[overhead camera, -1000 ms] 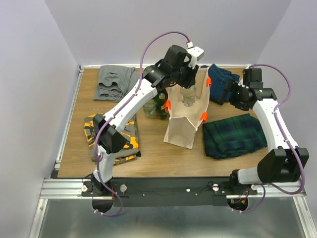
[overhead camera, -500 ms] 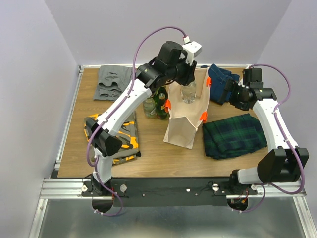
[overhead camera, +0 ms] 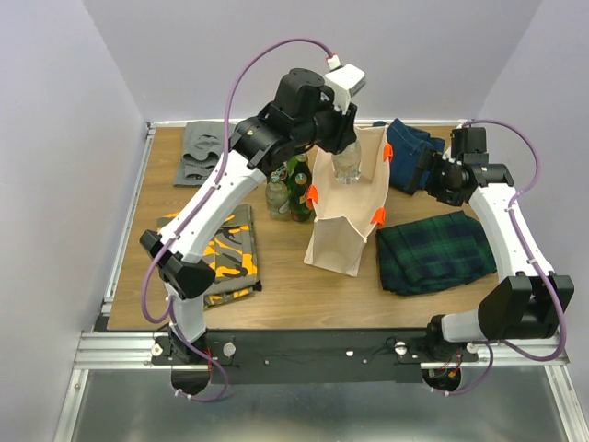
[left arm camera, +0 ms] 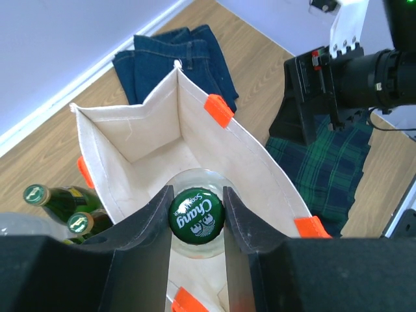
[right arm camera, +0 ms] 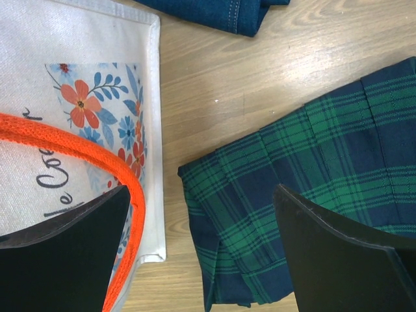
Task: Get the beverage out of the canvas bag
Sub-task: Place the drink at the center of the board.
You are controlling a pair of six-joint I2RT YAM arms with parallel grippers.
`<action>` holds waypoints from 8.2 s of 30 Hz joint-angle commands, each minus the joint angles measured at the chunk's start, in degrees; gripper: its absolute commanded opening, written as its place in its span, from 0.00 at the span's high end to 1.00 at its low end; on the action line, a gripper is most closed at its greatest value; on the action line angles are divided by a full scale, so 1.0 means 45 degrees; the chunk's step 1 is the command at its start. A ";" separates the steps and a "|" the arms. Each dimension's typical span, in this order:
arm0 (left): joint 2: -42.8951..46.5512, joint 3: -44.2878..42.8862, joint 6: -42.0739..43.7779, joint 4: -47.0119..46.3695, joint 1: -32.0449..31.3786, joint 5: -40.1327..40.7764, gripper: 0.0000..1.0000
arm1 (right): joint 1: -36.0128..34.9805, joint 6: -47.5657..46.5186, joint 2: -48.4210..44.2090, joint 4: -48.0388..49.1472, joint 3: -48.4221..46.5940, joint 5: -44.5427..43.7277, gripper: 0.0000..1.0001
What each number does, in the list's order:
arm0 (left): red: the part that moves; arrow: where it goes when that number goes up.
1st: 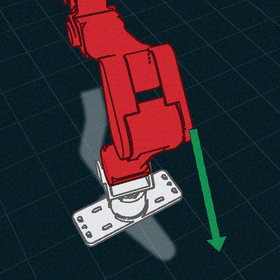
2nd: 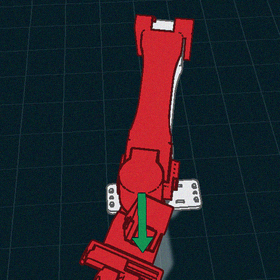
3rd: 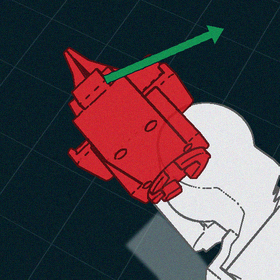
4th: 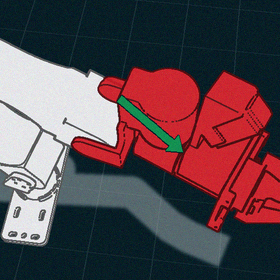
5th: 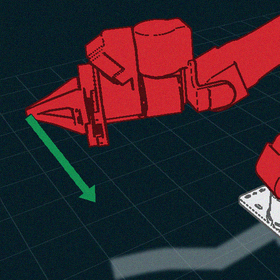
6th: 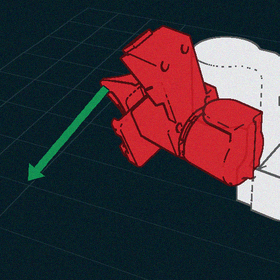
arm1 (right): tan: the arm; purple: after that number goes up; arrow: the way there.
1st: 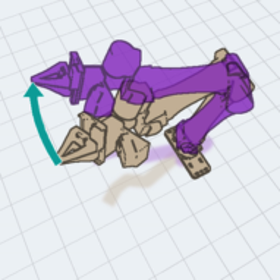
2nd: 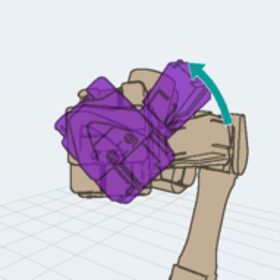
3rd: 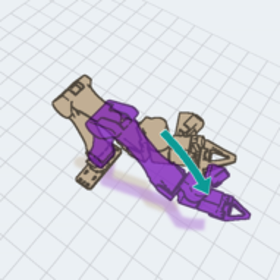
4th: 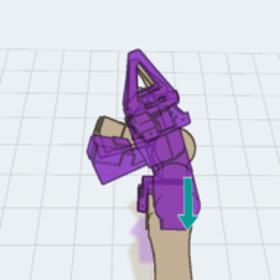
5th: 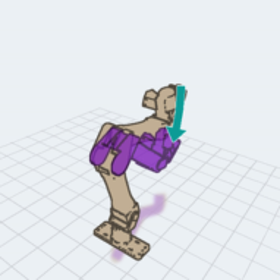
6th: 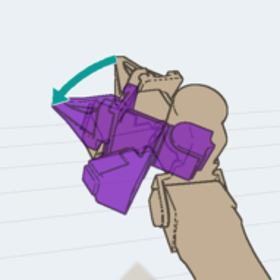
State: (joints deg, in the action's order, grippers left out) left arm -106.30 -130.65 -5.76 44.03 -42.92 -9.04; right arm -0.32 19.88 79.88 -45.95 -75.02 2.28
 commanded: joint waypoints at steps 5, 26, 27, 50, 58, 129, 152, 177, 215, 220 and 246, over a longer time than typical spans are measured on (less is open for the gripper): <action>0.1825 -0.0186 0.0244 -0.1406 -0.0112 0.0778 1.00 | 0.0031 0.0094 -0.0309 0.0075 0.0129 0.0136 0.00; 0.3309 0.1083 0.0557 -0.1211 -0.0092 0.0817 1.00 | 0.0012 0.0192 -0.0153 -0.0003 -0.0262 0.0567 0.00; 0.3407 0.1219 0.0596 -0.1172 -0.0111 0.0875 1.00 | 0.0012 0.0231 -0.0114 -0.0022 -0.0262 0.0567 0.00; 0.6375 0.5125 0.0616 -0.3551 -0.0112 0.4525 1.00 | 0.0012 0.0368 -0.0153 0.0017 -0.0164 0.0567 0.00; 0.6747 0.6121 0.0304 -0.3515 -0.0092 0.5777 1.00 | 0.0012 0.0309 -0.0075 0.0114 -0.0086 0.0664 0.00; 0.6397 1.3740 -0.2704 -0.7089 0.0357 0.6442 1.00 | 0.0031 0.0426 0.0433 0.0134 -0.0203 0.0781 0.00; 0.5459 1.4851 -0.3075 -0.8631 0.0377 0.6383 1.00 | 0.0012 0.0426 0.0141 -0.0003 -0.0008 0.0449 0.00; 0.4736 1.5069 -0.3212 -0.9258 0.0357 0.6696 1.00 | 0.0012 0.0446 0.0335 0.0017 -0.0086 0.0527 0.00; 0.4970 1.4815 -0.3740 -0.8203 0.0357 0.6540 0.63 | 0.0031 0.0446 0.0453 0.0173 0.0090 0.0645 0.00; 0.4990 1.4775 -0.3700 -0.8164 0.0357 0.6520 0.62 | 0.0012 0.0446 0.0414 0.0193 0.0129 0.0645 0.00; 0.5419 1.4795 -0.3662 -0.8066 0.0357 0.6618 0.53 | 0.0031 0.0485 0.0277 0.0153 0.0188 0.0586 0.00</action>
State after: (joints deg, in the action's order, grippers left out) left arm -83.64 -62.35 -21.71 9.06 -41.63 18.94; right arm -0.32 21.58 81.12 -45.91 -74.87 5.65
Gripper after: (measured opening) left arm 0.469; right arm 0.998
